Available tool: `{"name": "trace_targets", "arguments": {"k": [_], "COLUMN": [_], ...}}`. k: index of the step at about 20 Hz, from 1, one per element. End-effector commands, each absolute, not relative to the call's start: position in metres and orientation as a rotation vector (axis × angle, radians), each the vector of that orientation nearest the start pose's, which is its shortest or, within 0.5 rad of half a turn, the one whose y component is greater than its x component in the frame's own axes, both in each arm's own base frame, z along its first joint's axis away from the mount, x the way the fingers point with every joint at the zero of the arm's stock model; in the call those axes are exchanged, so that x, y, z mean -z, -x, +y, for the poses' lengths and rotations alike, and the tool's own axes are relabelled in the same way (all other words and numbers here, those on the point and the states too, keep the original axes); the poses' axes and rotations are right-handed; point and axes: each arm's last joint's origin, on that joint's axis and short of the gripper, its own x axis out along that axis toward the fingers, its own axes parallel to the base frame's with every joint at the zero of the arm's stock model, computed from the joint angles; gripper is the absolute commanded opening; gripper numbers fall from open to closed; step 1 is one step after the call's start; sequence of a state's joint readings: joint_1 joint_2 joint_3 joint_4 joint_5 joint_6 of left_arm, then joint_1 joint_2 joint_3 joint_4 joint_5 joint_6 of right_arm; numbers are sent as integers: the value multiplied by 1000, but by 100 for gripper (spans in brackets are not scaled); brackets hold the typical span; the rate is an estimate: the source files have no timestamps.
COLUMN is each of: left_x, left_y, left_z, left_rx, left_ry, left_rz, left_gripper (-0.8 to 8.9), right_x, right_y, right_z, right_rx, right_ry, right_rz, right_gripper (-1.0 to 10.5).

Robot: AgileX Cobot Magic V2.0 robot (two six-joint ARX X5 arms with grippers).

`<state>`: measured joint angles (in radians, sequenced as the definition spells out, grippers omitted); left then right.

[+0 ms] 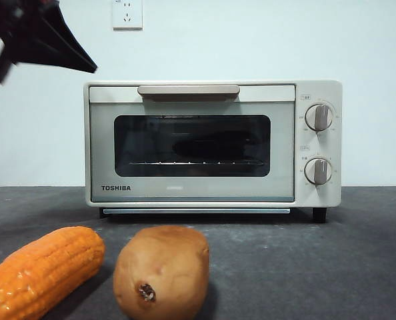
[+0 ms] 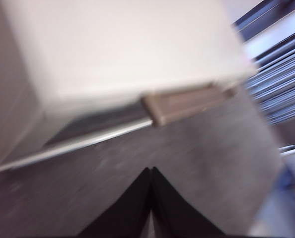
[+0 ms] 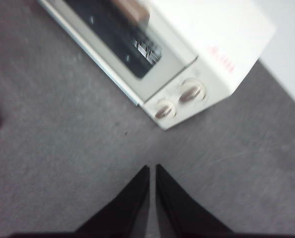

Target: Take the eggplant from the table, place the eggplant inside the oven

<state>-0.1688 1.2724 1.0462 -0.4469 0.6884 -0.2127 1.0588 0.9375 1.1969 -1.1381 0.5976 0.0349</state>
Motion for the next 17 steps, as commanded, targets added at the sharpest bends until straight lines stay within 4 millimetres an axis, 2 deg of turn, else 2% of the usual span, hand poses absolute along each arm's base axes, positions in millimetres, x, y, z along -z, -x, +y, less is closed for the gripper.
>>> {"name": "trace_targets", "arguments": {"k": [1,6,10,13,17], "left_x": [-317,-330,-324,-311,-270], "left_y": [-239,-200,-178,-166,-148], "left_z": [-72,-87,-88,-84,-75], "left_rx": [693,610,574,536,504], "left_ry": [148,11,-5,24,97], "left_rz": [702,615,546,495,413], "left_gripper": [4,4,4,4,4], "right_x": [-353,-323,-302,-287,-263], "right_y": [-92,-112,-126,-135,-139], "right_z": [123,121,116,108,95], "right_rx": [-432,-434,-471,-482,-459], "right_ry": [580,472,327,225,102], "right_rz": [643,685,651,576,389], "right_gripper": [4,4,4,4,4]}}
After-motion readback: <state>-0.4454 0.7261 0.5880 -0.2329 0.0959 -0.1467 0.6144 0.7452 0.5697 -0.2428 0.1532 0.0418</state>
